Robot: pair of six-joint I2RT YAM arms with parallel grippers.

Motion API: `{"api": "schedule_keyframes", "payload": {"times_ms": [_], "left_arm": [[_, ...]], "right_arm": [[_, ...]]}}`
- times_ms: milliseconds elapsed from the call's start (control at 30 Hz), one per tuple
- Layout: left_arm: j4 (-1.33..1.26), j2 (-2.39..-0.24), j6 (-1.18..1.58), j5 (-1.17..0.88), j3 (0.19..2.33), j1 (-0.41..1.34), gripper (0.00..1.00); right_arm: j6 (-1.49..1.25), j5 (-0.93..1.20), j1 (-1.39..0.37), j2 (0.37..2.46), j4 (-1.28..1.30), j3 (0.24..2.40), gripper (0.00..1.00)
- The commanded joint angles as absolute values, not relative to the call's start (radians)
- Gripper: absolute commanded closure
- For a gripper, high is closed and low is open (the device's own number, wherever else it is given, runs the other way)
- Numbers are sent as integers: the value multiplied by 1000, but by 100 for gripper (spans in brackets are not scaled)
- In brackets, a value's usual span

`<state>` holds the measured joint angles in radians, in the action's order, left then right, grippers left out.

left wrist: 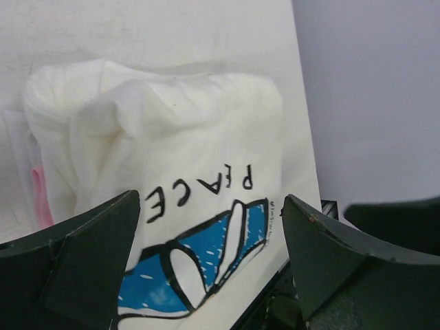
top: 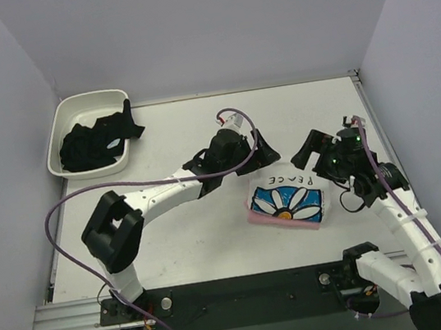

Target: Fold and stack the t-shirts

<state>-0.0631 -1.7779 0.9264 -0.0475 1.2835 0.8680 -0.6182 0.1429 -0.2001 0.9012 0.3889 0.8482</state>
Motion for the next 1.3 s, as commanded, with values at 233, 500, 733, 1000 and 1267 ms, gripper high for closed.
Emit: {"api": "schedule_keyframes", "payload": {"times_ms": [233,500,733,1000,1267], "left_arm": [[-339,-1897,957,-268,1333,811,6],[-313,-1916,956,-291,1416,810,6],[-368,-1996,986,-344,1445,805,6],[-448,-2080,1022,-382,1417,805,6],[-442,-2111,996,-370,1353,749,6]], "right_arm": [[-663,278,-218,654,426,664,0],[-655,282,-218,649,393,558,0],[-661,302,-218,670,341,514,0],[-663,319,-221,693,296,468,0],[-647,327,-221,692,301,423,0]]}}
